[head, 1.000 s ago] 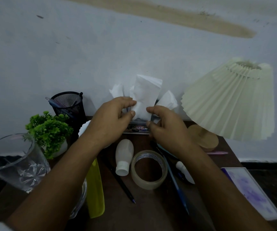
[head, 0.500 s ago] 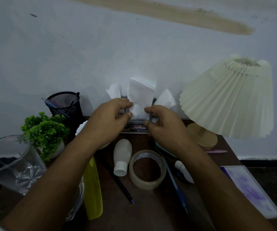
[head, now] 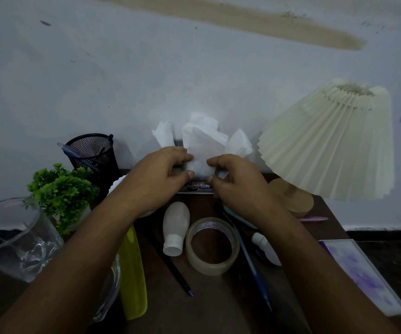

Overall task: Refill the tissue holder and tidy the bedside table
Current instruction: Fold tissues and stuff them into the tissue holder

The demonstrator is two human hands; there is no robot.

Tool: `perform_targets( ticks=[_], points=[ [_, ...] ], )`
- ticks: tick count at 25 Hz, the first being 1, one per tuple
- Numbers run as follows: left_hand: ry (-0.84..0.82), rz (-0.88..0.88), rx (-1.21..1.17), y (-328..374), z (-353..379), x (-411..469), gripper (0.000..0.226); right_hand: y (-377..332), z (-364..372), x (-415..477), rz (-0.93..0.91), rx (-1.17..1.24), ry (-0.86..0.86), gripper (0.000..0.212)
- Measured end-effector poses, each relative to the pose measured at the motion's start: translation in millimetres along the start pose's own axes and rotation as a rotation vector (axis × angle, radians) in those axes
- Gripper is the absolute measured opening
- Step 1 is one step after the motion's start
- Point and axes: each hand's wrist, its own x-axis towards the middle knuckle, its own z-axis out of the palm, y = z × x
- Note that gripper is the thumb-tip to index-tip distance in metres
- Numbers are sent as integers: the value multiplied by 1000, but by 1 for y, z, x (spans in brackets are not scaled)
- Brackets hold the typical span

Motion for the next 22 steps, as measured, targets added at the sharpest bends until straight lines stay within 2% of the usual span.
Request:
perform_targets(
  ticks=[5,9,15,22],
  points=[
    [0,-2,27,2,-2,-1,43,-3,-1,0,-38,44,71,43],
    [6,9,33,6,-2,-3,48,-1,-1,-1,-33,-12,10,43],
    [-15,-9,51,6,-3,-3,45,-4,-1,-3,-56,41,63,45],
    [63,-12,-35,12,-4,-4,41,-5,-2,-3,-129,77,77,43]
  ],
)
